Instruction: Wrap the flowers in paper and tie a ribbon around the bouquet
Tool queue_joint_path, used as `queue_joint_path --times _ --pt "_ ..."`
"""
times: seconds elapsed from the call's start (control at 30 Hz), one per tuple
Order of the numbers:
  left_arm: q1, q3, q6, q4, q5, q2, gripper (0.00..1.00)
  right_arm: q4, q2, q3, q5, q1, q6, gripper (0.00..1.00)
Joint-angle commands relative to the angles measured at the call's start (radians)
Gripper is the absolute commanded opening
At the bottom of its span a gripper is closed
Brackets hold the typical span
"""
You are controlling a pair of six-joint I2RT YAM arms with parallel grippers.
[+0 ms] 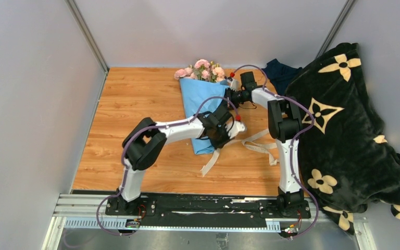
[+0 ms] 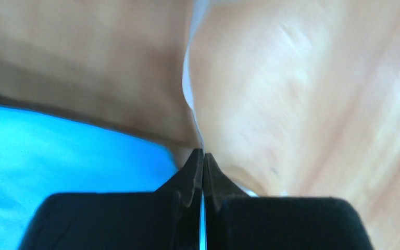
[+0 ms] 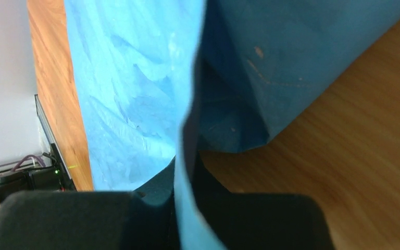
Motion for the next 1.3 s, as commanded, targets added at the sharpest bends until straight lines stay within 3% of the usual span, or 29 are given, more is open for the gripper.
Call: queue_joint_path --times 0.0,0.13,0.27,0.5,0.63,0.8,1.03,1.13,1.27 --pt "-0.087 -0.194 0.259 -0.318 0.040 -0.188 0.00 -0.100 -0.090 -0.039 0.114 0.012 0.071 0.00" --pt "-0.112 -0.392 0.469 -0.562 -0.020 -0.318 0.00 -0.101 -0.138 -0.053 0.127 0.013 0.133 0.00" --pt "-0.107 -0.598 0.551 -0.685 -0.142 -0.408 0.00 -0.103 -0.173 -0.038 0.125 0.015 0.182 0.00" --pt "0.129 -0.734 0.627 -0.525 -0.499 -0.467 0.00 -0.085 -0.246 -0.018 0.076 0.024 0.263 0.00" --pt "0.284 -0.722 0.699 -0.408 -0.586 -0.405 0.00 -0.085 -0.282 -0.020 0.049 0.028 0.278 0.00" --pt "0.468 -0.586 0.733 -0.262 -0.706 -0.249 0.00 -0.098 -0.322 -0.057 0.058 0.034 0.271 0.00" --pt "0.679 0.018 0.459 -0.311 -0.600 -0.037 0.00 -0.056 -0.365 -0.244 0.061 0.087 0.244 0.00" --pt "0.716 0.178 0.363 -0.348 -0.545 -0.056 0.00 -0.041 -0.379 -0.333 0.068 0.116 0.229 0.00" --pt "0.731 0.280 0.297 -0.427 -0.402 -0.220 0.00 -0.029 -0.385 -0.424 0.095 0.152 0.203 0.00"
